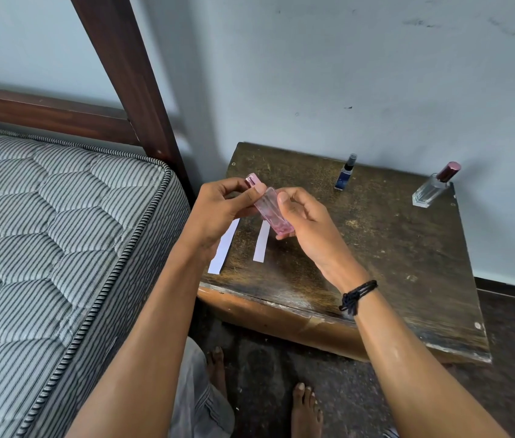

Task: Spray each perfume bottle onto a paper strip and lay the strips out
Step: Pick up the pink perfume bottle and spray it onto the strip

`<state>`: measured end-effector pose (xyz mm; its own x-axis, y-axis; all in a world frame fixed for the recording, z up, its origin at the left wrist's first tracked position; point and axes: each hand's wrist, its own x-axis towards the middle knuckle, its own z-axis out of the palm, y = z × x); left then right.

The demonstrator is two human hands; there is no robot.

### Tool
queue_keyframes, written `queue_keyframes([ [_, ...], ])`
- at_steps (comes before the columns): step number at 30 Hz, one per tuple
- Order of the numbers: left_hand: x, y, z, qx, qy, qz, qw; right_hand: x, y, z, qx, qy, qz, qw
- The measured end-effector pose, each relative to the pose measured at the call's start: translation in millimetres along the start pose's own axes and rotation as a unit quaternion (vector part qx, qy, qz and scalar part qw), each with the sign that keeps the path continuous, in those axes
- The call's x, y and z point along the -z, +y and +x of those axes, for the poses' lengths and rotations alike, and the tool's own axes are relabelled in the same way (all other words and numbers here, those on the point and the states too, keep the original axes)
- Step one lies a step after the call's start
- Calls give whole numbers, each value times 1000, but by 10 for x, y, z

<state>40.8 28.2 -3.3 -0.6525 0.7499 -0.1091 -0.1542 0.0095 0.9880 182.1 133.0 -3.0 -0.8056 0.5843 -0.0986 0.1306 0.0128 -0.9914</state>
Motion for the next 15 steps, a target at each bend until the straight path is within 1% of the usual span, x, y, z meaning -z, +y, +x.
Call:
queue_keyframes([
  [10, -70, -4, 3, -8, -1, -5, 1000, 27, -85, -22, -11, -15, -25, 1000],
  [15, -52, 74, 34, 5, 41, -75, 996, 88, -90, -76, -13, -21, -50, 998],
])
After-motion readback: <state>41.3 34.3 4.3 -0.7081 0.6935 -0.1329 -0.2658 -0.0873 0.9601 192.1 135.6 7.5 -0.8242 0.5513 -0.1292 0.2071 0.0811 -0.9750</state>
